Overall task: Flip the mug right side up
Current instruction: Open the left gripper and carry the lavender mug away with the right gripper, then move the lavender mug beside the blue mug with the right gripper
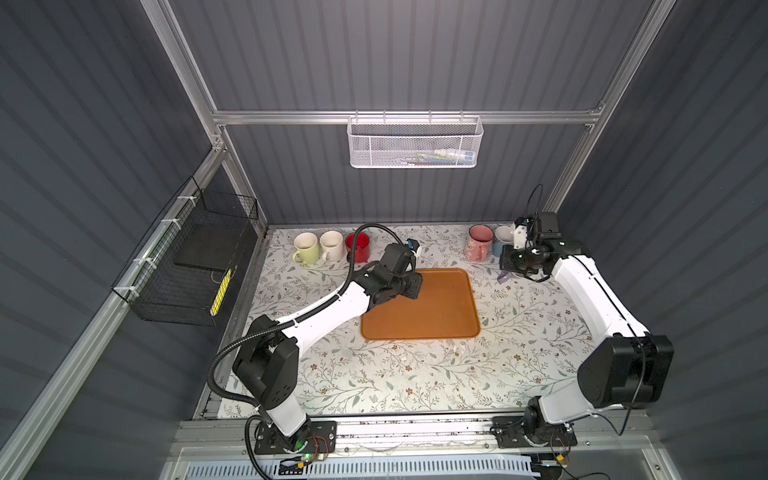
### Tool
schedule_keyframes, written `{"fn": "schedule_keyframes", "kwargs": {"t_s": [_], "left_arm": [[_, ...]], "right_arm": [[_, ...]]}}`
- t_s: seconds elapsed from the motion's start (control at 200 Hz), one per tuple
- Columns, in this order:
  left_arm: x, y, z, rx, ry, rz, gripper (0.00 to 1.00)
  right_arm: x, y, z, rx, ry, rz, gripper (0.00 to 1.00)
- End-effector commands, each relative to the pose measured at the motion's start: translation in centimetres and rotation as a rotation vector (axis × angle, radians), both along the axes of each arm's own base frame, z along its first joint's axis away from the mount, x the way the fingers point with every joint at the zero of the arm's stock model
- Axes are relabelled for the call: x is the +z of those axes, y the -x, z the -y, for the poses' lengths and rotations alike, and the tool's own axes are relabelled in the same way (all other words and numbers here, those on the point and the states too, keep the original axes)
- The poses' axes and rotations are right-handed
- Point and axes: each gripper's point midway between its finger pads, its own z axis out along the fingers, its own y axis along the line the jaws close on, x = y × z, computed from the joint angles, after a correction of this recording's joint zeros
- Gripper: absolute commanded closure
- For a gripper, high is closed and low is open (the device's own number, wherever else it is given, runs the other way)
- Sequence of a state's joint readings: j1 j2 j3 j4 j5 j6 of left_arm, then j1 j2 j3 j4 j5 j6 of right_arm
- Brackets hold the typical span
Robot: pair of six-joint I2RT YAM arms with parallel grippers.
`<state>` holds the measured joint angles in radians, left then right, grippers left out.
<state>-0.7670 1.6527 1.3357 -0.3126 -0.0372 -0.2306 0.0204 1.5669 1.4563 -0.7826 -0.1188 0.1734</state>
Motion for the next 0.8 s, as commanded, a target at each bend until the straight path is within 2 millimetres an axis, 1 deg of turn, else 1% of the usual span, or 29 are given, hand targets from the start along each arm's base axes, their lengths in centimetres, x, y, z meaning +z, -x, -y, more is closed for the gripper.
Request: {"fn": "schedule_keyframes", "kwargs": {"t_s": [0.0, 0.21, 0.365, 0.62, 0.795], "left_arm": [[0.9, 0.4, -1.0, 0.0, -0.045, 0.05, 0.65], [0.6, 0.8, -2.0, 0.001, -0.076, 0.06, 0.65], [0.4, 0.8, -2.5, 0.006, -0.099, 0.068, 0.65], [0.3, 0.7, -2.7, 0.002, -0.121, 0.078, 0.65], [0.2, 0.7, -2.7, -0.005, -0.131, 0.078, 0.65]], "right_arm": [[1.1, -0.9, 1.3, 0.017, 0.038, -0.004, 1.0], [-0.5, -3.1, 3.4, 0.005, 0.051, -0.096, 1.0], [-1.3, -4.9, 5.0, -0.016, 0.063, -0.127, 1.0], [-2.9, -6.7, 7.6, -0.035, 0.088, -0.168, 1.0], [-4.0, -7.8, 9.5, -0.021, 0.152, -0.174, 1.0]]}}
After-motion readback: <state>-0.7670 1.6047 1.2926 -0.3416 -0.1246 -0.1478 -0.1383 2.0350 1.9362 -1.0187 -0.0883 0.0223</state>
